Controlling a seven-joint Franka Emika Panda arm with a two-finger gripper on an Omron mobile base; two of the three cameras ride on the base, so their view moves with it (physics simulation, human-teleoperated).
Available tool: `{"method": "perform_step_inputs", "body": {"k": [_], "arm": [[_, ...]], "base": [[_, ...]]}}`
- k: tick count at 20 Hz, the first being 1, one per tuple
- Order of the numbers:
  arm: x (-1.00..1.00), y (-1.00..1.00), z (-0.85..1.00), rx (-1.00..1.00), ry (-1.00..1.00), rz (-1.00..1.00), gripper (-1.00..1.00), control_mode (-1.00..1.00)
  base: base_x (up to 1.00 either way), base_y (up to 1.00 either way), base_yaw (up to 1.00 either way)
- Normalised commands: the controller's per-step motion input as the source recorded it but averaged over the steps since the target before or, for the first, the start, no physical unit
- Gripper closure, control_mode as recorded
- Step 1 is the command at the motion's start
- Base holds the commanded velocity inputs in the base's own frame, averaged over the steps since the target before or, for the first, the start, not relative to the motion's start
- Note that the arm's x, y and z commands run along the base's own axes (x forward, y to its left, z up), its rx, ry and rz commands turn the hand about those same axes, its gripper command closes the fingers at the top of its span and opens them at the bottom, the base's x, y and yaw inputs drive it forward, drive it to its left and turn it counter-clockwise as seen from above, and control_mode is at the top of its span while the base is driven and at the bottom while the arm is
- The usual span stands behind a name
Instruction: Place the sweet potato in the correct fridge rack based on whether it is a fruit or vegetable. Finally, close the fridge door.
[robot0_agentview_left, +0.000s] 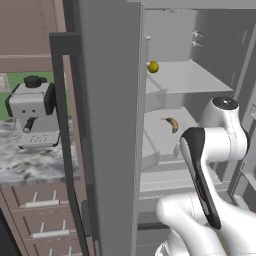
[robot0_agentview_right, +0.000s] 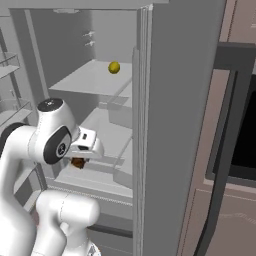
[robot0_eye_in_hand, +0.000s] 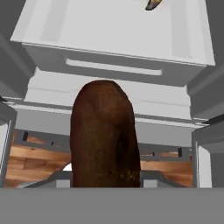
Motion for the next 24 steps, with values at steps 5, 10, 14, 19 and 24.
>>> {"method": "perform_step_inputs", "body": {"k": [5,10,14,19,24], "arm": [[-0.02,0.0,0.42,0.0,-0.29,0.0,1.0,-1.0],[-0.08,-0.02,0.53,0.0,-0.41,0.0,1.0,-1.0],[-0.07,0.0,0.56,-0.05,-0.48,0.0,1.0,-1.0],[0.0,0.0,0.81,-0.05,-0.33,0.0,1.0,-1.0],[0.05,0.0,0.92,-0.06,-0.11,0.0,1.0,-1.0]], "base": [[0.0,0.0,0.0],[0.0,0.0,0.0],[0.0,0.0,0.0],[0.0,0.0,0.0],[0.0,0.0,0.0]]}}
